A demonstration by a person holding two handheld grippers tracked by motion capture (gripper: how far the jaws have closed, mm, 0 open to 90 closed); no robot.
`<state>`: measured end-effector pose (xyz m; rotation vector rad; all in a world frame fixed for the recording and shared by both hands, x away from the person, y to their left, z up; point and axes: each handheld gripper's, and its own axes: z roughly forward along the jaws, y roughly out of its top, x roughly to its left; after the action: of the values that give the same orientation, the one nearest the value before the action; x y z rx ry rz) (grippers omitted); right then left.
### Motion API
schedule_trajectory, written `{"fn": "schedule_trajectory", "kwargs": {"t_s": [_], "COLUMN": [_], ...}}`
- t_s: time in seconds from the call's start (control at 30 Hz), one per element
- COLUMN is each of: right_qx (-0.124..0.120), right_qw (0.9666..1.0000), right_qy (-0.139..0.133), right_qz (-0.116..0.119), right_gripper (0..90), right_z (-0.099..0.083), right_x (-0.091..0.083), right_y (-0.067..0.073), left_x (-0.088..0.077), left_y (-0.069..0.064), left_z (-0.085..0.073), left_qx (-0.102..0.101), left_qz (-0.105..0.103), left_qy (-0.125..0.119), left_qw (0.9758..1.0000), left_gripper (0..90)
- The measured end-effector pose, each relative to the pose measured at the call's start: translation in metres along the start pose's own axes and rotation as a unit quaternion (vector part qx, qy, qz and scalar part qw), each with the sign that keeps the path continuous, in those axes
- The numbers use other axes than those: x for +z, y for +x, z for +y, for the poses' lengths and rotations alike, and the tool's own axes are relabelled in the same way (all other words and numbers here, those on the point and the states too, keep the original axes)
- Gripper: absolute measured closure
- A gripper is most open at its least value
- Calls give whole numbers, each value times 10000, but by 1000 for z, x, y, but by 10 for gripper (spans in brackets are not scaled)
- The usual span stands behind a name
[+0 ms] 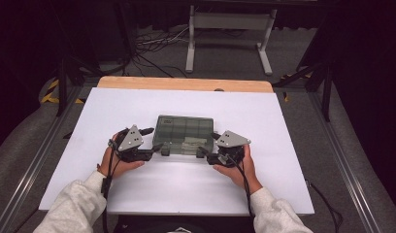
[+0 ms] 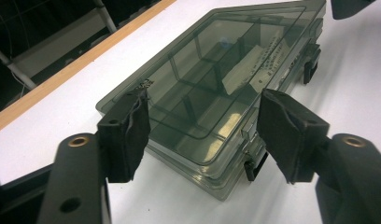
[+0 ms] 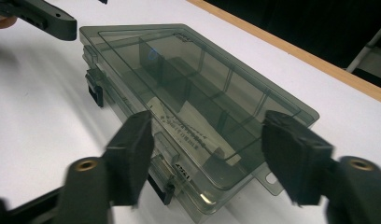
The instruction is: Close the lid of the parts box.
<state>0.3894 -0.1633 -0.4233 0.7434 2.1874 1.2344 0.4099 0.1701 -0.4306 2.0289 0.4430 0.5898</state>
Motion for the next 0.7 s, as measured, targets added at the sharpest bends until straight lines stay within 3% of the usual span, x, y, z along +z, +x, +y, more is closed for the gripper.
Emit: {"fn": "schedule_trajectory", "kwargs": {"t_s": [0.23,0.33,0.7], "right_qx": [7,44,-97], "right_qw": [9998,9994,9992], "right_qy": [31,50,4], "right_qz": [-217,-328,-387], "right_gripper": [146,102,38], "right_z": [-1,-1,-1], "right_x": [3,5,8], "right_y": [1,2,6], "left_x": [1,2,0], "left_y": [-1,-1,-1], "left_z": [0,0,0], "left_qx": [-1,-47,-166], "left_qz": [-13,7,-8], "left_qy": [-13,109,-86], "left_qw": [10000,9999,9998], "left_gripper": [229,166,32]}}
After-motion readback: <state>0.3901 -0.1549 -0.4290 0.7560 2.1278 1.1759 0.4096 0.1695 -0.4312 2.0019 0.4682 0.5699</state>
